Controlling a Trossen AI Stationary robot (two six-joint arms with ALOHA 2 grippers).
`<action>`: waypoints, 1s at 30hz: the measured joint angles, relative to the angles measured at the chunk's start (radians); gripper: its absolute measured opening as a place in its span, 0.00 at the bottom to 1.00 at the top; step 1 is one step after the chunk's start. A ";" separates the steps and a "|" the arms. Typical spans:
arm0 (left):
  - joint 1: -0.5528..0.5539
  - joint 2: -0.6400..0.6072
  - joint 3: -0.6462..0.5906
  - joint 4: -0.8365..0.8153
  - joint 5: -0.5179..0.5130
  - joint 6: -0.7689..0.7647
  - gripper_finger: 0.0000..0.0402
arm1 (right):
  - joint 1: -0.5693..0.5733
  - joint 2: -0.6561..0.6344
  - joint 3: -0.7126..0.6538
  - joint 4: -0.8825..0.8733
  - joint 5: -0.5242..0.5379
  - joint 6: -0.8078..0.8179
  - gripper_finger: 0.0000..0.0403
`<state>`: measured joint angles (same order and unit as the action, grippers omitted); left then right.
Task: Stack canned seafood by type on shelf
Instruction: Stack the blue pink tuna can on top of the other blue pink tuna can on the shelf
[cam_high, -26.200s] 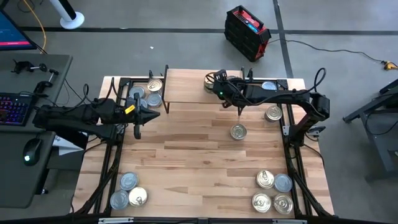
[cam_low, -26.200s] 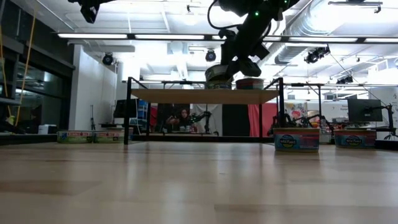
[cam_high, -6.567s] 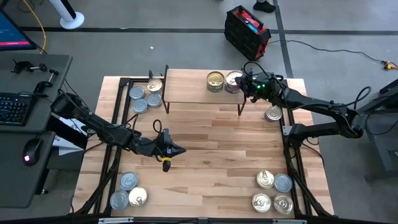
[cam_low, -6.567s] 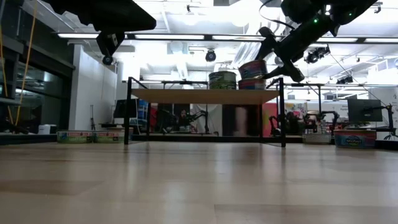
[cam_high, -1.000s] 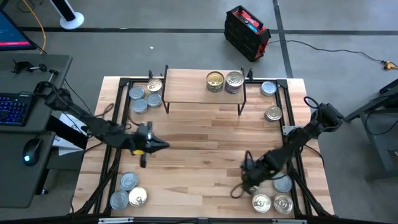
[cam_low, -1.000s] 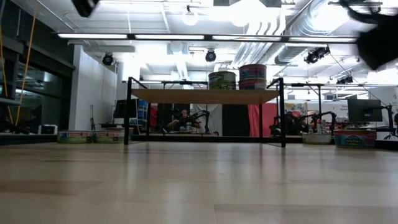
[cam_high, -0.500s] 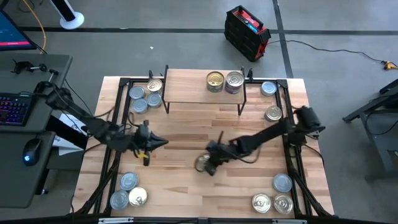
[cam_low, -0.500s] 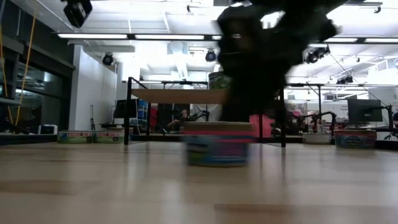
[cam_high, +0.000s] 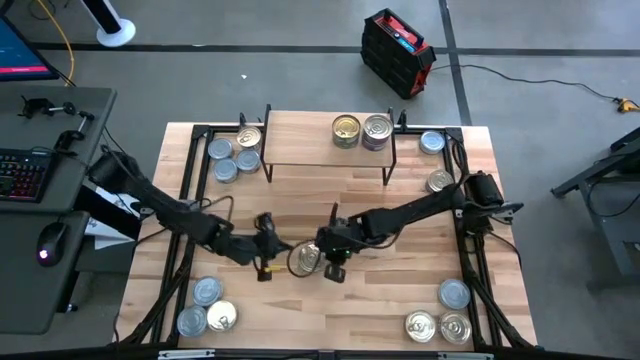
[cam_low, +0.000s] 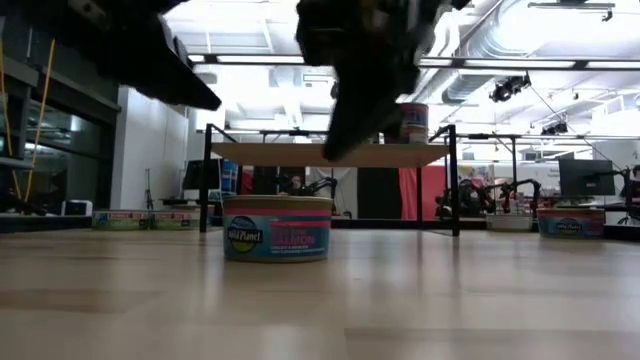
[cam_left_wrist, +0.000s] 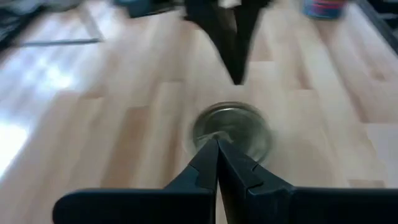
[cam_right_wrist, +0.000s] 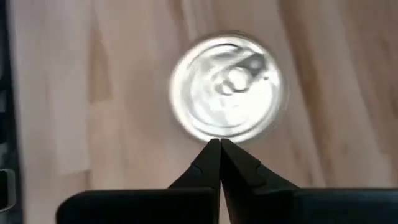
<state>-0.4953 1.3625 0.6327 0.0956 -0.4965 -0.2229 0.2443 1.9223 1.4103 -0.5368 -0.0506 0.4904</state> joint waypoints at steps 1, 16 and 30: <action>-0.003 0.037 0.000 0.049 0.029 0.027 0.00 | 0.007 -0.002 -0.016 -0.005 -0.003 0.017 0.00; 0.052 0.249 -0.016 0.272 0.104 0.061 0.00 | 0.042 0.001 -0.195 0.130 0.081 0.156 0.00; 0.082 0.246 -0.095 0.371 0.213 -0.038 0.00 | 0.034 0.000 -0.202 0.211 0.149 0.005 0.00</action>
<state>-0.4131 1.6081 0.5381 0.4662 -0.2832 -0.2608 0.2784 1.9224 1.2083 -0.3254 0.0982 0.4955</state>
